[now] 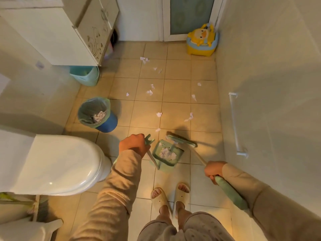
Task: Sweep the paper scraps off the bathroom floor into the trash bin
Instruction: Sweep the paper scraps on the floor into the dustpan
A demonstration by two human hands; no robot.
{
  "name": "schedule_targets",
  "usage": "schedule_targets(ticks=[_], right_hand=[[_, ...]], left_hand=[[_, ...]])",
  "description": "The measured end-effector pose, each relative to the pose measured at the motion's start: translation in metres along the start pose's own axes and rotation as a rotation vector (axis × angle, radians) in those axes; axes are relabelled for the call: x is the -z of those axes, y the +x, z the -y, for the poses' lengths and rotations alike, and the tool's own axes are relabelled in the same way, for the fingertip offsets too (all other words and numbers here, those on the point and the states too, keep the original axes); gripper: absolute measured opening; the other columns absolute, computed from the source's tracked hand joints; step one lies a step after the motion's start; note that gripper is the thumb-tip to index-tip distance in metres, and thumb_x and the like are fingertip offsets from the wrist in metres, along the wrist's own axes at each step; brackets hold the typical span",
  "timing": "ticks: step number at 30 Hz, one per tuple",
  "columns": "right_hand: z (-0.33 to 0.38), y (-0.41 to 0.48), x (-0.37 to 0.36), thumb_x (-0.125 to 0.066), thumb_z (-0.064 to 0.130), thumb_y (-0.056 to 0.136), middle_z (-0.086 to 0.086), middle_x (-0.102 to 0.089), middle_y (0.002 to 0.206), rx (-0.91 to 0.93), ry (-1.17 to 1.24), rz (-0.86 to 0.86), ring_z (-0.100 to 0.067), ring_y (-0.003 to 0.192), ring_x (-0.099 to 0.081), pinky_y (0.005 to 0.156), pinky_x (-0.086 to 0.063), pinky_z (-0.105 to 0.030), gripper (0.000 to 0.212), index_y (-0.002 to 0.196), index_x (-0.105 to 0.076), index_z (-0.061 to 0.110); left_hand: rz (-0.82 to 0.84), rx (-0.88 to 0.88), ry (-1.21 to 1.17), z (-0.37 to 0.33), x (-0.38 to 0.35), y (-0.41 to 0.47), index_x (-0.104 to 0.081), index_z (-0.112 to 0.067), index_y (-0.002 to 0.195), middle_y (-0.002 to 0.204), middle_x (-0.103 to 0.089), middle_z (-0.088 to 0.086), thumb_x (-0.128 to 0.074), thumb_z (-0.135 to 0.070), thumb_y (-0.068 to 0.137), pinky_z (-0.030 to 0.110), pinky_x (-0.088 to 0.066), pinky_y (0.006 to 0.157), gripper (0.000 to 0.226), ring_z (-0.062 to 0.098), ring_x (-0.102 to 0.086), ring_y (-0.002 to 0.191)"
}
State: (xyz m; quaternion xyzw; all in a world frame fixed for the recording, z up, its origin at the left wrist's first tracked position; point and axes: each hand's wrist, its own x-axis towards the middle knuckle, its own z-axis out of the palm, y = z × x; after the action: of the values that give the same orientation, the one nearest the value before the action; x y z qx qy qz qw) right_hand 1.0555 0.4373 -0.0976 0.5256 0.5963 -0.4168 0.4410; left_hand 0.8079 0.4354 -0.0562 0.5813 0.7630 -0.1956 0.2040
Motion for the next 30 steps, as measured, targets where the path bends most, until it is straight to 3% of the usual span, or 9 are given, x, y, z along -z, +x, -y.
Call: schedule_targets(ticks=[4,6,8,14,16,19,24,28,30], right_hand=[[-0.025,-0.011,0.004,-0.04,0.002,0.085,0.007,-0.048,0.026,-0.006,0.547,-0.003,-0.007,0.029,-0.047,0.035,-0.037,-0.01,0.03,0.056,-0.045,0.01],[-0.034,-0.021,0.022,-0.037,0.005,0.09,0.007,-0.044,0.022,-0.041,0.69,0.082,-0.002,0.019,-0.041,0.03,-0.033,-0.005,0.046,0.046,-0.046,0.012],[-0.032,-0.029,0.041,-0.029,0.008,0.095,0.005,-0.039,0.023,-0.098,0.641,0.191,-0.005,0.017,-0.036,0.029,-0.028,-0.008,0.064,0.033,-0.043,0.013],[-0.032,-0.034,0.068,-0.028,0.011,0.096,0.003,-0.04,0.024,-0.118,0.581,0.195,-0.007,0.017,-0.037,0.028,-0.029,-0.01,0.068,0.029,-0.04,0.012],[-0.039,-0.033,0.072,-0.03,0.009,0.096,0.002,-0.042,0.024,-0.092,0.688,0.124,-0.007,0.017,-0.038,0.027,-0.029,-0.007,0.067,0.029,-0.042,0.01],[-0.048,-0.028,0.079,-0.038,0.004,0.092,0.001,-0.042,0.025,-0.042,0.775,-0.039,-0.008,0.017,-0.038,0.03,-0.03,-0.005,0.042,0.051,-0.039,0.01],[-0.058,-0.014,0.081,-0.045,0.005,0.084,0.004,-0.046,0.03,0.017,0.966,-0.216,-0.005,0.022,-0.043,0.03,-0.034,-0.01,0.031,0.054,-0.04,0.013],[-0.043,0.002,0.09,-0.043,0.005,0.089,0.01,-0.049,0.027,0.008,0.841,-0.339,0.002,0.027,-0.048,0.034,-0.038,-0.009,0.031,0.061,-0.038,0.017],[-0.034,0.013,0.096,-0.04,0.003,0.09,0.002,-0.053,0.04,-0.01,0.767,-0.335,-0.012,0.048,-0.051,0.047,-0.038,-0.018,0.031,0.061,-0.039,0.013]], left_hand=[[0.006,-0.002,-0.007,0.002,0.003,0.001,-0.056,-0.015,0.12,0.117,-0.065,0.008,-0.05,-0.044,0.092,0.035,-0.049,0.088,0.04,0.028,-0.061,0.107],[-0.001,-0.009,0.005,0.002,0.003,-0.001,-0.055,-0.015,0.12,0.118,-0.065,0.008,-0.049,-0.044,0.093,0.034,-0.049,0.088,0.04,0.027,-0.061,0.108],[-0.013,-0.015,0.023,0.004,0.004,-0.004,-0.056,-0.016,0.121,0.118,-0.065,0.008,-0.047,-0.044,0.093,0.033,-0.049,0.088,0.04,0.027,-0.061,0.108],[-0.025,-0.033,0.022,0.019,0.003,-0.012,-0.056,-0.018,0.121,0.119,-0.065,0.007,-0.047,-0.045,0.093,0.034,-0.049,0.089,0.04,0.026,-0.061,0.109],[-0.033,-0.042,0.006,0.023,0.002,-0.013,-0.058,-0.018,0.119,0.118,-0.065,0.007,-0.048,-0.046,0.092,0.035,-0.049,0.089,0.04,0.027,-0.061,0.108],[-0.004,-0.057,-0.014,0.026,0.002,-0.011,-0.059,-0.018,0.118,0.118,-0.065,0.009,-0.049,-0.045,0.091,0.035,-0.048,0.09,0.039,0.028,-0.061,0.108],[-0.013,-0.043,-0.033,0.025,0.009,0.001,-0.061,-0.017,0.114,0.114,-0.067,0.009,-0.049,-0.045,0.091,0.034,-0.049,0.088,0.039,0.028,-0.062,0.104],[-0.029,-0.023,-0.049,0.015,0.013,0.009,-0.06,-0.016,0.114,0.115,-0.066,0.01,-0.049,-0.045,0.092,0.035,-0.049,0.088,0.038,0.029,-0.062,0.105],[-0.005,-0.017,-0.06,0.008,0.014,0.013,-0.058,-0.015,0.117,0.117,-0.065,0.01,-0.049,-0.043,0.093,0.035,-0.048,0.089,0.038,0.029,-0.061,0.108]])
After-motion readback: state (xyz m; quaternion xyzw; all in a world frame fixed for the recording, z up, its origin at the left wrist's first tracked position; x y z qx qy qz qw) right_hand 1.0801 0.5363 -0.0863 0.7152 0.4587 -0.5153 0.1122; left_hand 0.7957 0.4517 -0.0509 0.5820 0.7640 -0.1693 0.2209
